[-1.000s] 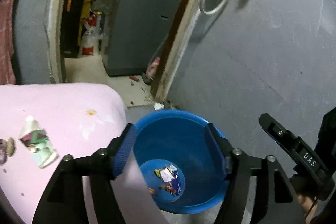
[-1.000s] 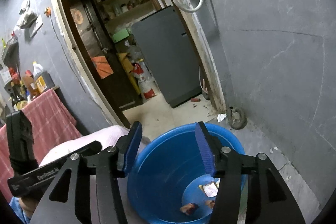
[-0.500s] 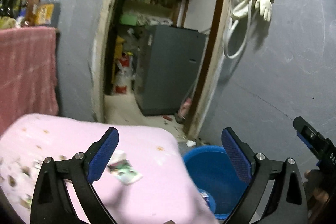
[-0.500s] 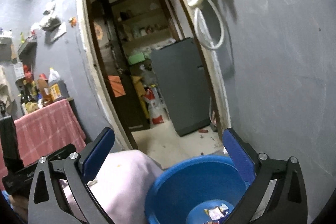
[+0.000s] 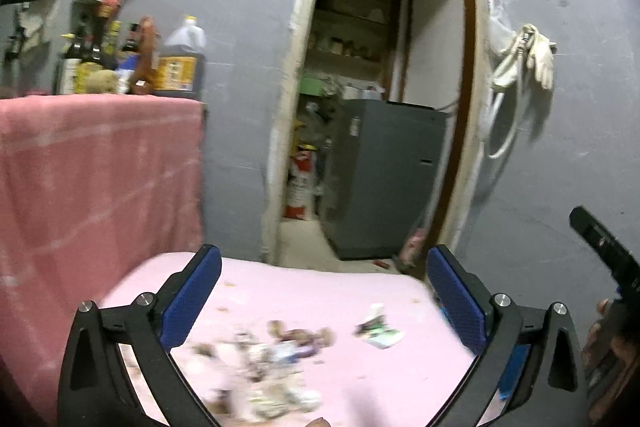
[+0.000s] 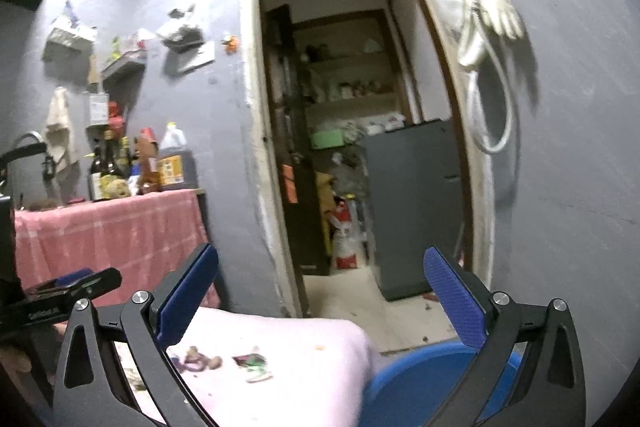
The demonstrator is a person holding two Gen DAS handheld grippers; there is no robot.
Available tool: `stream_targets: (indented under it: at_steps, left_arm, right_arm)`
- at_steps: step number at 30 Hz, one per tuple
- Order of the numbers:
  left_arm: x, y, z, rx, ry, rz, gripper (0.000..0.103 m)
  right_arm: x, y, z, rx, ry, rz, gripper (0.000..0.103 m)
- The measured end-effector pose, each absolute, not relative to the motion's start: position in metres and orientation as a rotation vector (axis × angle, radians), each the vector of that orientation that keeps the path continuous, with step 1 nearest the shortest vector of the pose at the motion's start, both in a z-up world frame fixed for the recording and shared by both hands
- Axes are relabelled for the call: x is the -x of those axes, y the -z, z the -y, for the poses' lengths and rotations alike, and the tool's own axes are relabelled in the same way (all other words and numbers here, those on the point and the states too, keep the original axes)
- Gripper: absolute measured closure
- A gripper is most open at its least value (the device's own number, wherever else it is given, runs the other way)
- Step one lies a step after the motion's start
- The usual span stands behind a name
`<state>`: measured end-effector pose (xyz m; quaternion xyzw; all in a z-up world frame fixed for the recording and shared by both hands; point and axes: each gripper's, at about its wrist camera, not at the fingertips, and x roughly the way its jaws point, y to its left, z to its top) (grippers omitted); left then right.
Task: Collect trash
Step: 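Move both open tools back toward the table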
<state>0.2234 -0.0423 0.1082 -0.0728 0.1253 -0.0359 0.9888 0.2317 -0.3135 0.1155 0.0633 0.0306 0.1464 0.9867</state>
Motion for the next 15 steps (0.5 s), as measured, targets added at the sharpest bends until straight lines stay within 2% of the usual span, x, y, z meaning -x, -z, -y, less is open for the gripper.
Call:
stream_targets:
  at_steps: [5, 15]
  left_arm:
    - [-0.201, -0.096, 0.012, 0.147, 0.015, -0.245, 0.002]
    - [-0.176, -0.067, -0.026, 0.159, -0.036, -0.288, 0.002]
  right_arm:
    - [-0.225, -0.114, 0.282, -0.092, -0.375, -0.032, 0.000]
    - [-0.230, -0.092, 0.224, 0.025, -0.483, -0.114, 0.000]
